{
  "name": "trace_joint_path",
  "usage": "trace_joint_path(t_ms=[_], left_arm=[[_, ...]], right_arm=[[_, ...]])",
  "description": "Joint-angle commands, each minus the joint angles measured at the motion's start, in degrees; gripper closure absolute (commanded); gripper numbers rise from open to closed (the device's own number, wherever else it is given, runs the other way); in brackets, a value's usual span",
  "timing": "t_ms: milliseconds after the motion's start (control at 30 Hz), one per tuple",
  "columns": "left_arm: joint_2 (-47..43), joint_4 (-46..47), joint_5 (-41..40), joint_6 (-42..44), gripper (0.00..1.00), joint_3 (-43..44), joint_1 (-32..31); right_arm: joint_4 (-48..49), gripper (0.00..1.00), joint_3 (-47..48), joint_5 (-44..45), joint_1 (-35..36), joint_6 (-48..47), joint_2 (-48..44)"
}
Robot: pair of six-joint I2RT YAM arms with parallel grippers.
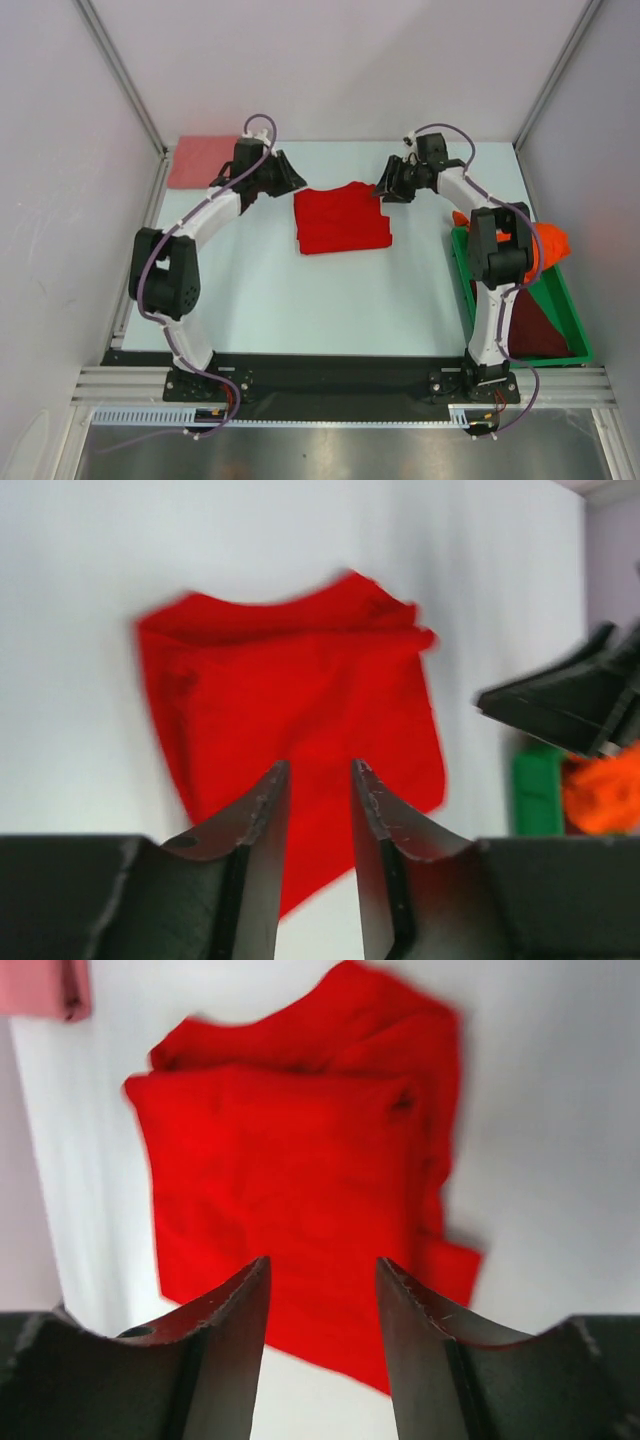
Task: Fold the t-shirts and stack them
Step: Fold the tshirt
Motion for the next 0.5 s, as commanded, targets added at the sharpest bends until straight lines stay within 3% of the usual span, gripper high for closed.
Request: trace_joint_path(t_ms=[0,133,167,300,467], left_arm=[[-0.93,10.60,9.40,-2.62,0.67,-6.95,-3.51],[5.13,17.10,14.17,-7.36,0.73,-8.10,-5.01],[11.32,19.99,14.96,-9.11,0.74,-5.49,-4.75],[17.26,20.36,14.53,-10.45,0.76,-1.52,-2.91],[23.94,23.79,14.79,-14.66,0.76,2.52,0.78]], right_arm=[[9.55,0.50,-6.17,-3.88,2.93,1.71,-4.60],[13.86,0.56,-6.54,-5.63,3.91,3.72,-1.09],[18.30,0.62,-3.41,-7.98,3.82,5.04,3.97],[22.46,0.69,2.31,-9.23,3.30,5.84,10.94],[31.79,0.74,8.47,-10.64,0.84,13.65,20.17]])
